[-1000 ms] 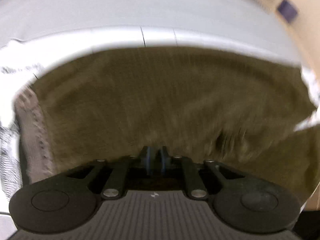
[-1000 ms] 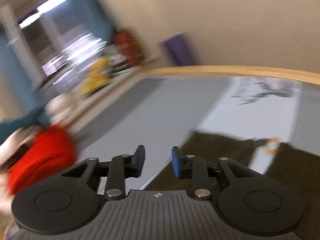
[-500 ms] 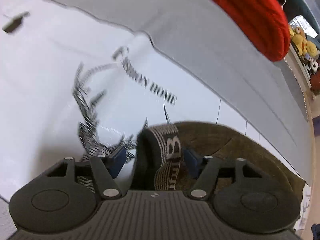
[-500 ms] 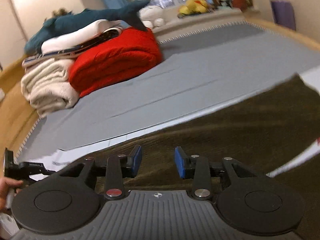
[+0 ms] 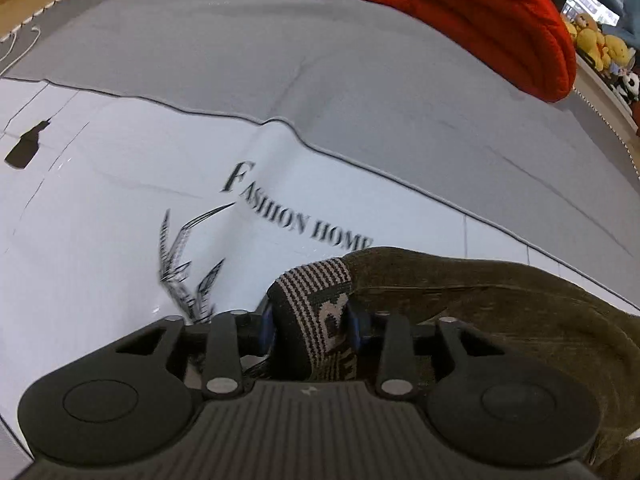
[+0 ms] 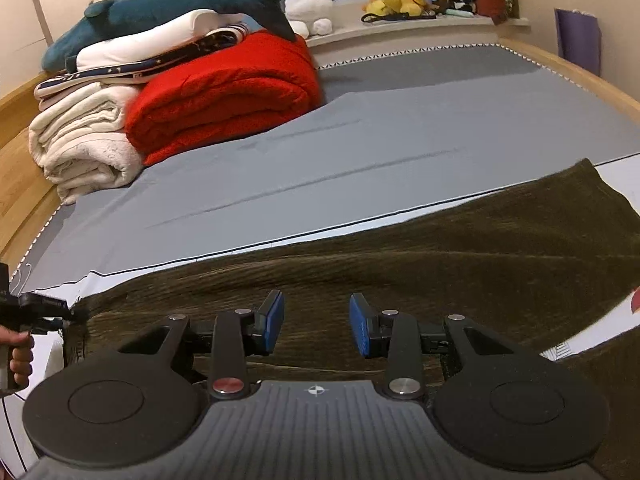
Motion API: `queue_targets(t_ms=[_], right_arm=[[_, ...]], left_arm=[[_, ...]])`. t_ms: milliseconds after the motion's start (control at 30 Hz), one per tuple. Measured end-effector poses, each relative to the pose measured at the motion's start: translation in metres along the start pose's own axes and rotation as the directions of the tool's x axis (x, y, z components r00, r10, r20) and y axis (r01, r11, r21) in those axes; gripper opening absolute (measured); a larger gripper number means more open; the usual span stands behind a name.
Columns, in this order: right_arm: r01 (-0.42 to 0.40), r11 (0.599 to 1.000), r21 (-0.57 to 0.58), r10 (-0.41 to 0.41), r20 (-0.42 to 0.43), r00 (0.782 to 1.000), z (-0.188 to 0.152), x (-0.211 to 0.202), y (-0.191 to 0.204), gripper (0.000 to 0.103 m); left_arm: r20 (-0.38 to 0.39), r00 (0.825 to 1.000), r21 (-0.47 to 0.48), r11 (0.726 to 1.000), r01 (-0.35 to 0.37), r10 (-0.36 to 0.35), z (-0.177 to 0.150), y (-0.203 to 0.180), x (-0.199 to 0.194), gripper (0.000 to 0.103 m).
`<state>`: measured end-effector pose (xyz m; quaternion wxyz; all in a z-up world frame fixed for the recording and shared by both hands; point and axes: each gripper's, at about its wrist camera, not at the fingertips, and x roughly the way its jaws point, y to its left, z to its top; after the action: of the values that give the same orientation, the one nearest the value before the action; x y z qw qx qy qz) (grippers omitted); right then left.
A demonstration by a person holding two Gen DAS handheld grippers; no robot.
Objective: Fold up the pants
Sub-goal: 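Grasp the waistband again with the left gripper and pull it straight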
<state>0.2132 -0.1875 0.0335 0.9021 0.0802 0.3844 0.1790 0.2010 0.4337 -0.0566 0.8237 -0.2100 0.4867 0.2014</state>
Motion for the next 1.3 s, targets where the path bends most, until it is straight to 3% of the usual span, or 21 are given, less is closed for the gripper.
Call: queue_targets(t_ms=[33,67,167,267,367,433,500,600,667,767,900,1033,1167,1233,1300], right_arm=[[0.000,1.000,-0.004,0.000,0.001,1.000,-0.001,0.000,0.001,0.038],[0.003,1.000,-0.010,-0.003,0.000,1.000,-0.002,0.000,0.002,0.038],[-0.005,1.000,-0.025,0.005,0.003,1.000,-0.002,-0.003,0.007,0.038],[-0.022,1.000,-0.022,0.022,0.005,1.000,0.000,-0.008,0.011,0.038],[-0.045,0.999,-0.027,0.045,0.016,0.999,0.003,-0.016,0.017,0.038],[-0.067,0.997,-0.034,0.067,0.025,0.997,0.003,-0.024,0.021,0.038],[-0.075,0.996,-0.057,0.077,0.036,0.996,0.000,-0.032,0.025,0.038],[-0.073,0.995,-0.069,0.076,0.039,0.996,-0.005,-0.042,0.026,0.038],[-0.075,0.995,-0.059,0.077,0.035,0.996,-0.008,-0.048,0.024,0.038],[-0.076,0.995,-0.062,0.079,0.041,0.996,-0.009,-0.056,0.022,0.038],[-0.037,0.996,-0.075,0.042,0.057,0.997,-0.008,-0.062,0.016,0.038],[-0.007,0.998,-0.065,0.012,0.069,0.998,-0.006,-0.065,0.008,0.038],[0.004,0.999,-0.049,0.001,0.101,0.995,0.002,-0.088,-0.003,0.038],[0.013,0.998,-0.057,-0.005,0.129,0.992,0.008,-0.104,-0.008,0.038],[0.035,0.997,-0.069,-0.024,0.163,0.986,0.014,-0.121,-0.012,0.039]], left_arm=[[-0.011,1.000,-0.021,1.000,-0.018,0.018,0.000,0.004,-0.004,0.063],[-0.019,0.999,-0.036,0.998,-0.044,0.043,0.001,0.006,-0.012,0.069],[-0.027,0.999,-0.052,0.998,-0.024,0.022,-0.003,0.012,-0.038,0.071],[-0.118,0.993,-0.054,0.999,0.003,-0.010,-0.019,0.016,-0.057,0.073],[-0.199,0.980,0.070,0.998,-0.004,0.018,-0.056,0.007,-0.069,0.081],[-0.204,0.978,0.116,0.993,-0.020,0.044,-0.079,0.003,-0.068,0.083],[-0.251,0.967,0.132,0.991,-0.012,0.045,-0.102,0.004,-0.056,0.081],[-0.294,0.954,0.180,0.984,-0.006,0.060,-0.120,0.000,-0.035,0.065],[-0.289,0.957,0.255,0.966,0.035,0.041,-0.129,-0.008,-0.036,0.040],[-0.268,0.961,0.348,0.937,0.025,0.074,-0.131,-0.014,-0.047,0.024],[-0.276,0.953,0.381,0.925,-0.009,0.122,-0.137,-0.007,-0.051,0.027],[-0.246,0.954,0.426,0.903,-0.051,0.170,-0.139,-0.012,-0.063,0.040],[-0.105,0.991,0.472,0.881,-0.029,0.088,-0.135,-0.026,-0.106,0.039],[-0.100,0.995,0.479,0.877,0.034,0.016,-0.140,-0.033,-0.117,0.039],[-0.127,0.992,0.517,0.852,0.087,-0.024,-0.149,-0.037,-0.116,0.038]])
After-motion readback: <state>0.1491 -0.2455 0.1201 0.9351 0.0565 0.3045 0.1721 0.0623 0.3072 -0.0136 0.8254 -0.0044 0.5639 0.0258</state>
